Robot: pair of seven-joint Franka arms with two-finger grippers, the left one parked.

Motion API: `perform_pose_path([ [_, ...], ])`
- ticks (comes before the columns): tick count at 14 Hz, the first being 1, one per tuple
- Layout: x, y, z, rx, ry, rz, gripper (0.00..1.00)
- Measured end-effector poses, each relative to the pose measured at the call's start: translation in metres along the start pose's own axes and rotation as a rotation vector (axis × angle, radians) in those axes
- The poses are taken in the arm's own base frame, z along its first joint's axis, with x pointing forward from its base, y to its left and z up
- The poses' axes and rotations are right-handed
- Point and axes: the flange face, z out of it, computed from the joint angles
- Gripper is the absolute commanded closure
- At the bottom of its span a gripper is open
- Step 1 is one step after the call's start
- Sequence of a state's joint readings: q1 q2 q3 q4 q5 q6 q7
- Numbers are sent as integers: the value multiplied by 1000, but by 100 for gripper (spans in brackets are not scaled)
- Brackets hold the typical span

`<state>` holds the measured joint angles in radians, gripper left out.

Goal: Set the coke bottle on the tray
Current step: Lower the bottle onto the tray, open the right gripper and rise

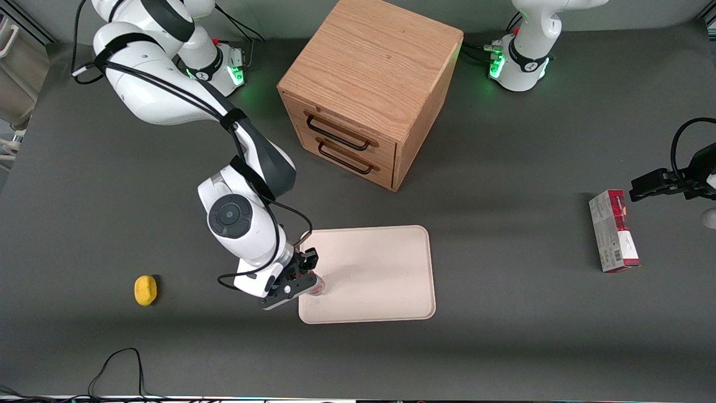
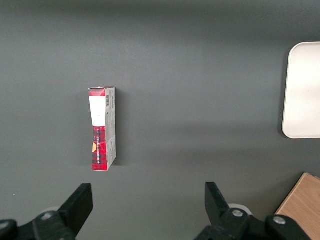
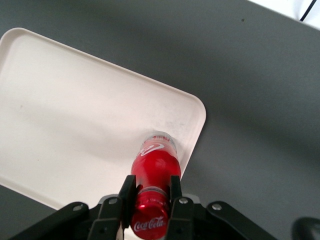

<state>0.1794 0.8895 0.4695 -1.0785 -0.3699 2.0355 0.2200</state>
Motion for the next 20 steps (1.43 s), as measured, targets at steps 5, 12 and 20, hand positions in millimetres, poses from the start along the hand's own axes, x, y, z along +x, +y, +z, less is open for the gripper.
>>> perform_pose_path([
  [5,4,3,-4,-26,23,25,0],
  [12,-3,26,-100,13,-32,133,0],
  [20,-149,133,-227,-97,-176,366,0],
])
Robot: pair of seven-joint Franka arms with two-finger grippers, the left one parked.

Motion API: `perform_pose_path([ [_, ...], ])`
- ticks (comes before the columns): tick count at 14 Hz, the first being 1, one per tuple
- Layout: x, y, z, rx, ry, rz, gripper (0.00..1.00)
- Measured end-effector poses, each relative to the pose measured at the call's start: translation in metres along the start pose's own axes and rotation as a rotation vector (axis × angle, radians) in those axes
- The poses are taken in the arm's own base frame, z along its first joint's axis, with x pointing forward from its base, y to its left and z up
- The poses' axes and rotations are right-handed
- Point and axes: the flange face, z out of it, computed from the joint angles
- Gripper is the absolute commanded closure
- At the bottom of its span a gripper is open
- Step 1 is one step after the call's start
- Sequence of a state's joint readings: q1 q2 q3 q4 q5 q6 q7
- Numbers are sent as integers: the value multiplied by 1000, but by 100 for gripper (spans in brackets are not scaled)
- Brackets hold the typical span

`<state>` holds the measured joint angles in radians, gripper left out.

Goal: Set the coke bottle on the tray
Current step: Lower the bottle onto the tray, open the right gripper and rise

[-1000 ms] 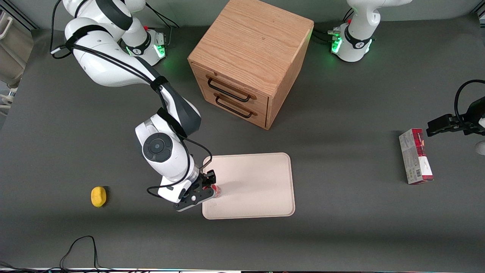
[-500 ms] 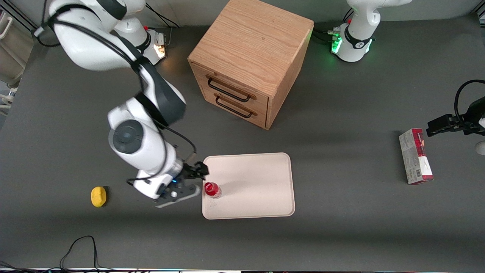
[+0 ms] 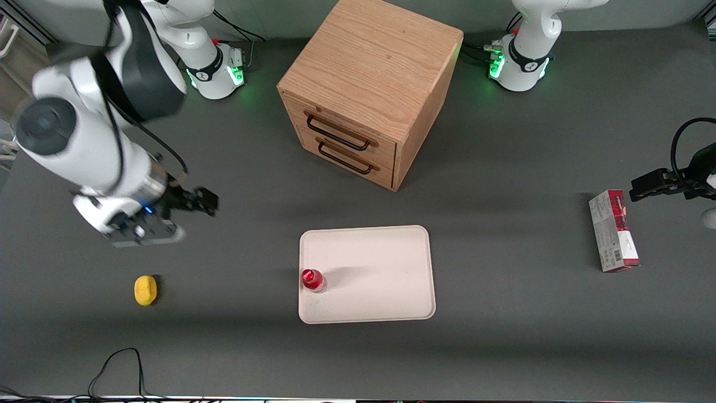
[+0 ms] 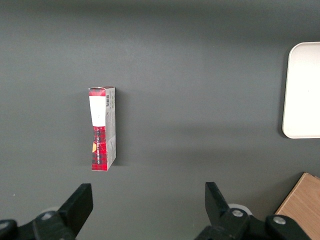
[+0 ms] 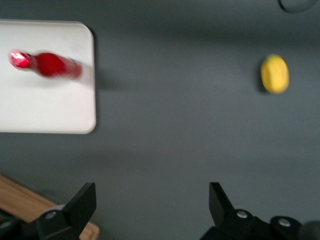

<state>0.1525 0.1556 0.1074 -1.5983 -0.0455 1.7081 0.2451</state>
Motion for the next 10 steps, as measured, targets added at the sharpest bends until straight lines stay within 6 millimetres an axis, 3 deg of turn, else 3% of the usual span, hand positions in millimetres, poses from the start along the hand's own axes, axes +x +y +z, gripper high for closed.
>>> perform_pose_path([
  [4,-62,68,-26,11,9,32,0],
  [7,-85,89,-41,17,5,48,0],
  [10,-87,94,-43,21,8,53,0],
])
